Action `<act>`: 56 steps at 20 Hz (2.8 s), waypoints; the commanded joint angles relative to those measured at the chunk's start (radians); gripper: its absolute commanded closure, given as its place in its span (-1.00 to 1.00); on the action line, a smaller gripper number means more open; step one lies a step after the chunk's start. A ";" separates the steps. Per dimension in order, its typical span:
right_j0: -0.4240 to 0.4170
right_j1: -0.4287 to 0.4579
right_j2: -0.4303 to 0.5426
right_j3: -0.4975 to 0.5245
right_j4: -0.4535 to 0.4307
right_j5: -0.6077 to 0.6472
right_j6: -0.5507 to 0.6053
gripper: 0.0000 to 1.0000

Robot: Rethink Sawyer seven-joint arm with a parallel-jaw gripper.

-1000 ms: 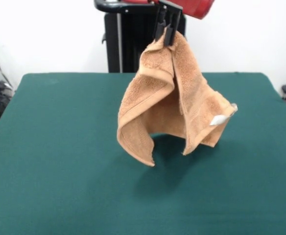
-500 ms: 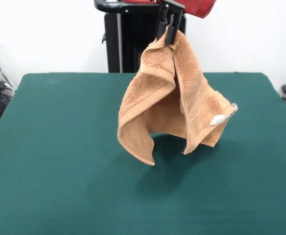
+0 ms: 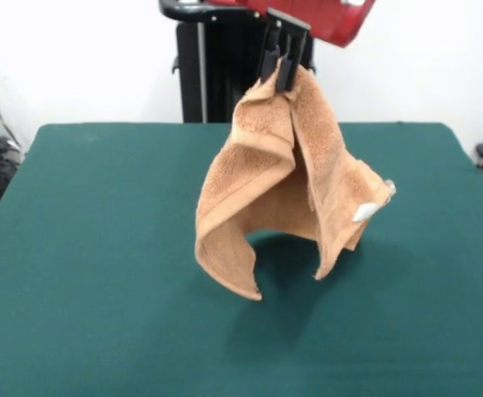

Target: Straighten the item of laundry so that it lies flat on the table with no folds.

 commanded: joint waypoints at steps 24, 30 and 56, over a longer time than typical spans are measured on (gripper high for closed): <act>0.085 0.200 0.102 0.015 0.160 -0.175 0.412 1.00; 0.074 0.219 0.102 -0.010 0.161 -0.181 0.403 1.00; 0.072 0.225 0.097 0.059 0.112 -0.334 0.277 -1.00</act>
